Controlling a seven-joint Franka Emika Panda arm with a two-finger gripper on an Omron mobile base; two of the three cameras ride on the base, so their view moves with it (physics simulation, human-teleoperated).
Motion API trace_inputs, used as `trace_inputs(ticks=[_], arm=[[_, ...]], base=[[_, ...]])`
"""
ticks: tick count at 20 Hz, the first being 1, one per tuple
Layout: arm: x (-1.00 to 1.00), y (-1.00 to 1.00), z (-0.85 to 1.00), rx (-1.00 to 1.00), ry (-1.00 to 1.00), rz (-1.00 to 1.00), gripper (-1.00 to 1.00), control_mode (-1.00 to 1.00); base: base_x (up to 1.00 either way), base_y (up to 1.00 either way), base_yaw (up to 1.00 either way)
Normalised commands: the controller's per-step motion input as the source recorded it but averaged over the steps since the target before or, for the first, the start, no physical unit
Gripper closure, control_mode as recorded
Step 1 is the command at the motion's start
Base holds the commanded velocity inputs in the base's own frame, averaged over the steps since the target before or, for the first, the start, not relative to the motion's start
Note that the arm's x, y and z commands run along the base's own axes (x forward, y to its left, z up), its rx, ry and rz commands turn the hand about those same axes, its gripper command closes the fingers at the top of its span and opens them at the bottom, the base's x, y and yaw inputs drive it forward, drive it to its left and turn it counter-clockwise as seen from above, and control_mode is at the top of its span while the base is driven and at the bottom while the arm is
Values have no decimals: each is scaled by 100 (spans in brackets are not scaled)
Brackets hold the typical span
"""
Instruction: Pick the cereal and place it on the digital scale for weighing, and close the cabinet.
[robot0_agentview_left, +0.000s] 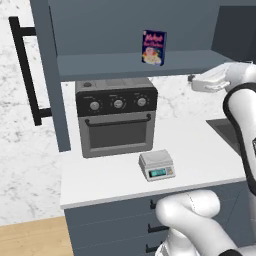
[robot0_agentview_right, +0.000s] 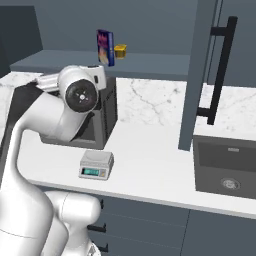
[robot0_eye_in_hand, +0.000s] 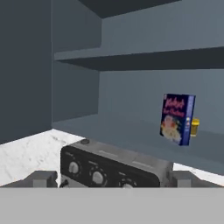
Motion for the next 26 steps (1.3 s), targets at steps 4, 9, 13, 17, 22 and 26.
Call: trace_inputs(ticks=[4,9,13,17,22,26], arm=[[0,-12,58,2,-11,10,-100,-100],[10,0,41,0,-5,4,-100,-100],[31,-2,22,0,0,4,-100,-100],[36,-4,7,0,-1,6,-100,-100],[26,-6,0,1,-4,5,-100,-100],[31,0,0,0,0,3,-100,-100]], base=[[0,0,0],[0,0,0],[0,0,0],[0,0,0],[0,0,0],[0,0,0]])
